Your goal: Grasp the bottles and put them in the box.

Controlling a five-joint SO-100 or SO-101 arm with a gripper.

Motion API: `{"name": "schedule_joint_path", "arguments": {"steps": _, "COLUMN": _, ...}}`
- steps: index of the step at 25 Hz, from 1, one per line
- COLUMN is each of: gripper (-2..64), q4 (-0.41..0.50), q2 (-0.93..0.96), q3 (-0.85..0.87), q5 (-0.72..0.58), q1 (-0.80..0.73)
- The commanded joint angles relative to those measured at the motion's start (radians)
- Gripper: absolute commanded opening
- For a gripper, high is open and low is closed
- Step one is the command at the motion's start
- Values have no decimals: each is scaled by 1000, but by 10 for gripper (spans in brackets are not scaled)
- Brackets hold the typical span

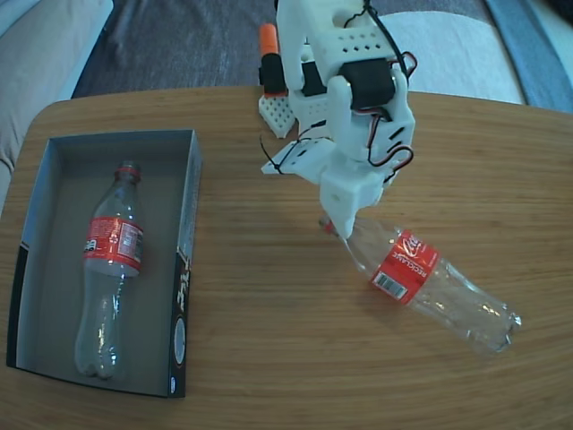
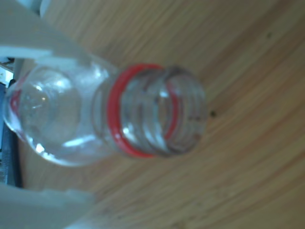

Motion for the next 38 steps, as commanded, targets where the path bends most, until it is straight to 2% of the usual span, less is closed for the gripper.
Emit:
{"name": "schedule_joint_path", "arguments": {"steps": 1, "gripper": 303, "q4": -55, "q2": 8, "q3": 6, "q5": 15, "q1": -18}}
{"name": "schedule_joint_path", "arguments": {"steps": 13, "gripper": 303, "q4": -67, "q2": 5, "q3": 57, "q5": 12, "q1": -9}}
{"name": "schedule_joint_path", "arguments": {"steps": 18, "gripper": 303, "q4": -150, "q2": 5, "q3": 106, "q5": 12, "q1": -9}}
{"name": "schedule_joint_path", "arguments": {"steps": 23, "gripper": 303, "q4": -155, "q2": 5, "q3": 120, "q5": 12, "q1": -9}}
{"name": "schedule_joint_path", "arguments": {"steps": 28, "gripper": 303, "q4": -213, "q2": 6, "q3": 158, "q5": 11, "q1": 6}}
{"name": "schedule_joint_path", "arguments": {"steps": 35, "gripper": 302, "q4": -215, "q2": 5, "q3": 173, "q5": 12, "q1": 8}}
{"name": "schedule_joint_path", "arguments": {"steps": 38, "gripper": 227, "q4": -215, "q2": 6, "q3": 173, "q5": 8, "q1": 25}}
